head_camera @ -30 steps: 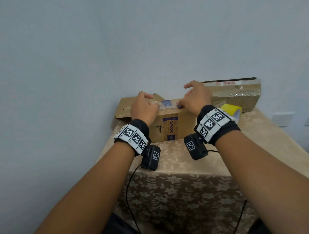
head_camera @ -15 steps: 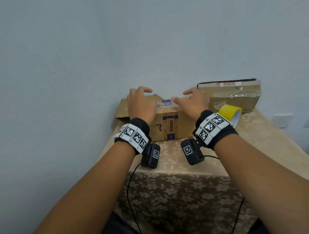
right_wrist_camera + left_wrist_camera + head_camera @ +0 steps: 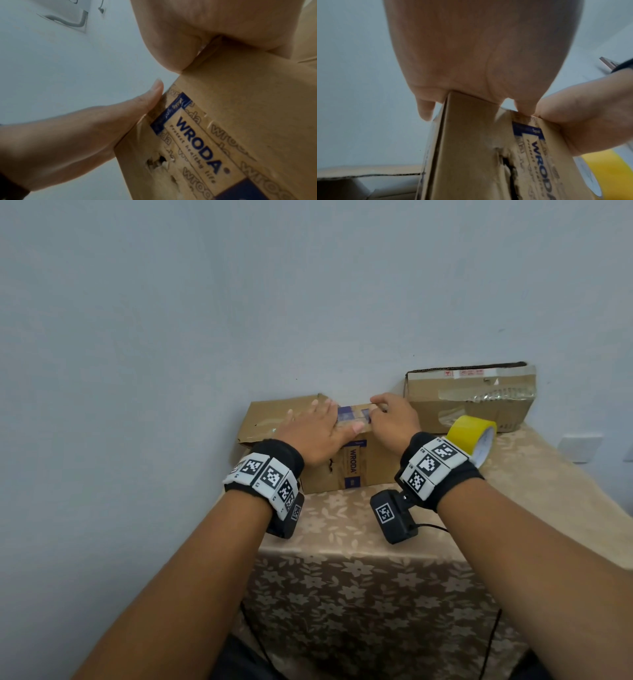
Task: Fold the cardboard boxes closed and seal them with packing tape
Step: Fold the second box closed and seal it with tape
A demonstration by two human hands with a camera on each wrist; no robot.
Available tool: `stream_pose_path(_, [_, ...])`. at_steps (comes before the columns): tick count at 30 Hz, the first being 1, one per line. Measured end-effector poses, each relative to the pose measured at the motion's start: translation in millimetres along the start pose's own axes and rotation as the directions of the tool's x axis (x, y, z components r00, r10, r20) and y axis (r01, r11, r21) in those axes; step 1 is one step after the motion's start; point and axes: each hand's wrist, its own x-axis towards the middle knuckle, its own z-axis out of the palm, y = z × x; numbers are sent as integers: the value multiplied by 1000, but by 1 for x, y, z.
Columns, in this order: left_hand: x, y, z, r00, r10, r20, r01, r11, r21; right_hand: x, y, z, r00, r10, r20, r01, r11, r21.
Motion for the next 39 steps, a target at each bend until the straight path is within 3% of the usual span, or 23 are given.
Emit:
stream_pose_path(7, [1, -5, 3, 994, 97, 45, -100, 993, 62, -3, 3, 1, 1000, -3, -24, 4, 999, 35])
stream_pose_path(15, [-2, 0, -2, 1000, 19, 3, -19, 993, -116, -3, 5, 0, 999, 10, -32, -9, 999, 35])
stream_pose_path(20, [-2, -17, 4, 995, -83, -58, 61, 950, -306, -2, 6, 0, 999, 25, -24, -25, 999, 32])
stream_pose_path(22, [-2, -21, 5, 988, -139, -71, 95, 896, -434, -1, 6, 1, 999, 44, -29, -43, 998, 38])
stream_pose_path(25, [1, -18, 2, 968, -247, -35, 156, 712, -684, 0, 5, 2, 991, 127, -26, -125, 988, 91])
stream_pose_path(27, [3, -15, -1, 935, -355, -7, 238, 640, -730, 2, 6, 0, 978, 206, -10, -203, 970, 131])
stream_pose_path(28, [3, -14, -1, 918, -397, -13, 272, 651, -709, 2, 6, -1, 975, 222, -5, -220, 966, 136])
stream_pose_path(31, [3, -12, 1, 902, -419, -100, 264, 721, -641, 3, 8, -3, 980, 199, -3, -197, 971, 138])
stream_pose_path(35, [-3, -6, -6, 892, -403, -206, 158, 704, -692, 2, 3, -9, 984, 174, -41, -163, 966, 202])
stream_pose_path(39, [-8, 0, -19, 817, -433, -381, 59, 720, -691, 3, -10, -20, 985, 67, -157, -35, 981, 193])
